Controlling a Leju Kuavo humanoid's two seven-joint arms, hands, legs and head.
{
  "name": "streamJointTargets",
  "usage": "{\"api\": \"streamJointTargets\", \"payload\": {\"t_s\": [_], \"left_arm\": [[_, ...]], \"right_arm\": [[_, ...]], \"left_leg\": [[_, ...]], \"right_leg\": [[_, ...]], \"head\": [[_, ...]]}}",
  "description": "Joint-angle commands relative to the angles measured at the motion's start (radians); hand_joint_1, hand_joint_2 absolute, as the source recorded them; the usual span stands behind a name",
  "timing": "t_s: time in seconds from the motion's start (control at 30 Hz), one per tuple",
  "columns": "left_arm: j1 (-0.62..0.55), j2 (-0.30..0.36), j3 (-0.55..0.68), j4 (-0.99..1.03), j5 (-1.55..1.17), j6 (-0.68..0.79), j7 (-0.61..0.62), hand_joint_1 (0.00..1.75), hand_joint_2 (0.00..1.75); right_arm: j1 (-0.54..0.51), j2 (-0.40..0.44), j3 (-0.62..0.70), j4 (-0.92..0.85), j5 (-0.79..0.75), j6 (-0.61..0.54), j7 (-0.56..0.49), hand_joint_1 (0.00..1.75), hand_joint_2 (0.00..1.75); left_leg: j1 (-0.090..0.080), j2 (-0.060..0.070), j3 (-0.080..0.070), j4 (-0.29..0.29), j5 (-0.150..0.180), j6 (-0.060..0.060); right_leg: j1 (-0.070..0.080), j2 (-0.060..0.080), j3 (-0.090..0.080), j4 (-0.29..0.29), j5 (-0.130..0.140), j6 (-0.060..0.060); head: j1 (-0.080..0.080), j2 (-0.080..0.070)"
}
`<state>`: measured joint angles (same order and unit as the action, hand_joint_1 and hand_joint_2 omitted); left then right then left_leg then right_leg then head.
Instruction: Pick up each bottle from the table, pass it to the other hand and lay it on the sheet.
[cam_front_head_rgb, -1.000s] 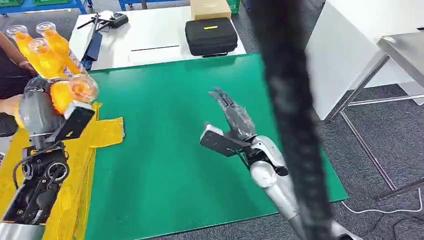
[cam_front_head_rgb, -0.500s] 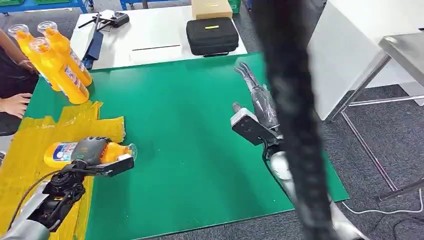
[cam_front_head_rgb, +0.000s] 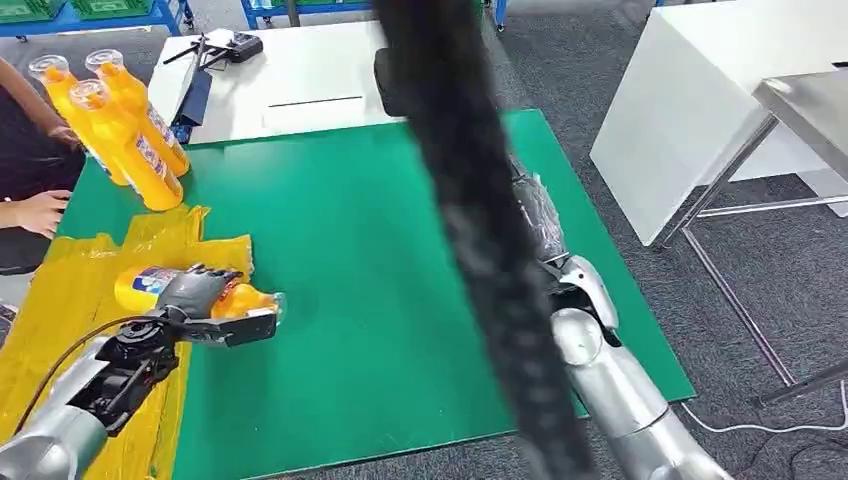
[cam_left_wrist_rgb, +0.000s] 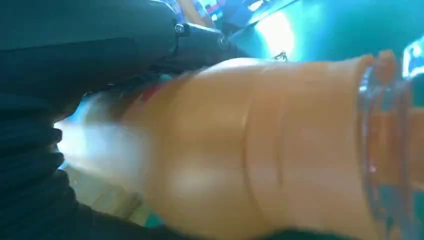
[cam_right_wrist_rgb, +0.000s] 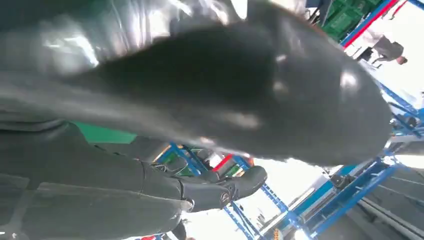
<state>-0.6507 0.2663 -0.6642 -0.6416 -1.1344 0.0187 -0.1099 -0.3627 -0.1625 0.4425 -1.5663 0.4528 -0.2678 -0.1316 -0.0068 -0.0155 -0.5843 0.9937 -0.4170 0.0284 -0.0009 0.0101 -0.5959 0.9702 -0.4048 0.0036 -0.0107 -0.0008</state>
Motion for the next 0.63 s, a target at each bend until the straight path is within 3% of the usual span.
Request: {"api": "streamJointTargets", "payload": {"t_s": [0.03,0.17,0.33,0.47,0.5,0.57,0.63], "left_arm": [[0.058,0.061,-0.045,-0.135,0.189,-0.048,-0.005,0.00,0.00],[0.073,0.105,-0.016,-0.270,0.272,-0.042,0.022,0.00,0.00],[0.128,0.145,0.067,-0.470,0.300,0.084,0.064,0.00,0.00],[0.134,0.150,0.070,-0.493,0.297,0.082,0.072,0.00,0.00],[0.147,0.148,0.089,-0.524,0.229,0.173,0.111,0.00,0.00],[0.197,0.085,0.206,-0.667,0.366,0.304,0.024,0.00,0.00],[0.248,0.010,0.296,-0.797,0.626,0.318,-0.078,0.00,0.00]], "right_arm": [[0.028,-0.013,-0.040,-0.018,0.025,0.009,0.029,0.00,0.00],[0.042,-0.009,-0.056,-0.021,0.030,0.013,0.030,0.00,0.00],[0.064,0.000,-0.078,-0.036,0.041,0.020,0.035,0.00,0.00],[0.065,0.001,-0.080,-0.038,0.042,0.021,0.035,0.00,0.00],[0.065,0.006,-0.084,-0.038,0.044,0.024,0.030,0.00,0.00],[0.087,0.017,-0.113,-0.048,-0.045,0.040,-0.041,0.00,0.00],[0.111,0.031,-0.140,-0.056,-0.130,0.041,-0.104,0.00,0.00]], "left_leg": [[0.000,0.001,0.002,-0.001,0.001,-0.002],[0.000,0.002,-0.001,0.001,0.001,-0.003],[0.001,0.002,-0.004,0.001,0.001,-0.002],[0.001,0.002,-0.006,0.002,0.001,-0.003],[0.001,0.001,-0.006,0.001,0.001,-0.002],[0.001,0.001,-0.008,0.001,0.001,-0.002],[0.001,0.000,-0.009,0.003,0.001,-0.002]], "right_leg": [[0.000,0.000,0.001,-0.001,0.001,0.001],[0.000,0.000,0.000,0.001,0.001,0.001],[0.001,0.001,-0.004,0.002,0.001,0.001],[0.001,0.000,-0.006,0.002,0.000,0.001],[0.001,0.000,-0.006,0.002,0.000,0.001],[0.000,0.000,-0.007,0.002,0.000,0.001],[0.001,-0.002,-0.008,0.002,-0.001,0.001]], "head": [[0.000,0.000],[0.000,0.000],[0.000,0.000],[0.001,0.000],[0.001,0.000],[0.001,0.000],[0.000,0.000]]}}
